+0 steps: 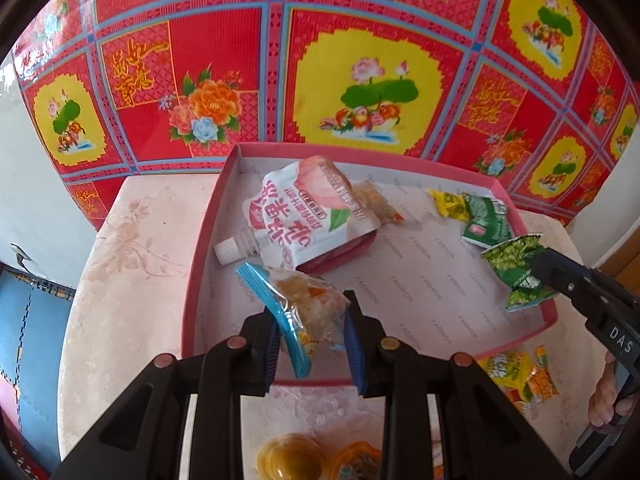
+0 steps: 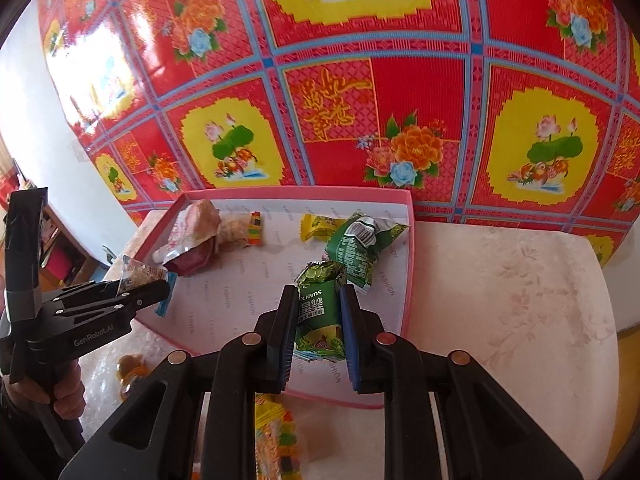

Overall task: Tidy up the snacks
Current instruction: 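Carry the clear bag over the pink box while the right gripper carries the green bag there, then release the clear bag into the box while the right gripper releases the green bag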

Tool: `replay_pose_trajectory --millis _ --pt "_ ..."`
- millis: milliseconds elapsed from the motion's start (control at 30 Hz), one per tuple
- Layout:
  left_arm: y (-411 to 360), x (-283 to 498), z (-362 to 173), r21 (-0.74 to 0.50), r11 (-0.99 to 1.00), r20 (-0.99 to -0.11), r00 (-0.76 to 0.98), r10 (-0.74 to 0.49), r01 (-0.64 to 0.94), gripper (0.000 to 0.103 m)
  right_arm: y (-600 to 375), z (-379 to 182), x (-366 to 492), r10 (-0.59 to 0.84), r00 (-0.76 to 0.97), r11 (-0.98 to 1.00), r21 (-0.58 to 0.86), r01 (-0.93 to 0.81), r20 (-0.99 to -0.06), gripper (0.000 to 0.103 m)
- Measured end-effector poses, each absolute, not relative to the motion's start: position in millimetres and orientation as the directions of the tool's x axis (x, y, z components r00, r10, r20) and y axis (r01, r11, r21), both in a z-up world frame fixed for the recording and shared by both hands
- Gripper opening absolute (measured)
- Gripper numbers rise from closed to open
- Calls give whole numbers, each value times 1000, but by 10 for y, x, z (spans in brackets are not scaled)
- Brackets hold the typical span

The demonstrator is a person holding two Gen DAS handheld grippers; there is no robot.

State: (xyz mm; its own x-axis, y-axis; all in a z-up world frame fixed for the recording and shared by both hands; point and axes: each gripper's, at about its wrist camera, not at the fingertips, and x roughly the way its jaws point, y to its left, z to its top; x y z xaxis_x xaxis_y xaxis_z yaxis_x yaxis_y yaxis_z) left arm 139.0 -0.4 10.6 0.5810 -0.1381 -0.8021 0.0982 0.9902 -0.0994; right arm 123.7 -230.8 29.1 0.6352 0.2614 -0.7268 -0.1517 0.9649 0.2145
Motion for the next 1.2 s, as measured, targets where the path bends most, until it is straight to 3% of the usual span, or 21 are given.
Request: replay_pose_trajectory --millis 1000,1200 --pt "-240 1809 -112 -98 990 -798 586 -141 104 32 -2339 101 1516 226 649 974 169 -150 -726 22" --pt "-227 1789 -110 -110 989 -800 582 -148 100 38 -2343 95 1505 229 646 973 176 -146 -728 27"
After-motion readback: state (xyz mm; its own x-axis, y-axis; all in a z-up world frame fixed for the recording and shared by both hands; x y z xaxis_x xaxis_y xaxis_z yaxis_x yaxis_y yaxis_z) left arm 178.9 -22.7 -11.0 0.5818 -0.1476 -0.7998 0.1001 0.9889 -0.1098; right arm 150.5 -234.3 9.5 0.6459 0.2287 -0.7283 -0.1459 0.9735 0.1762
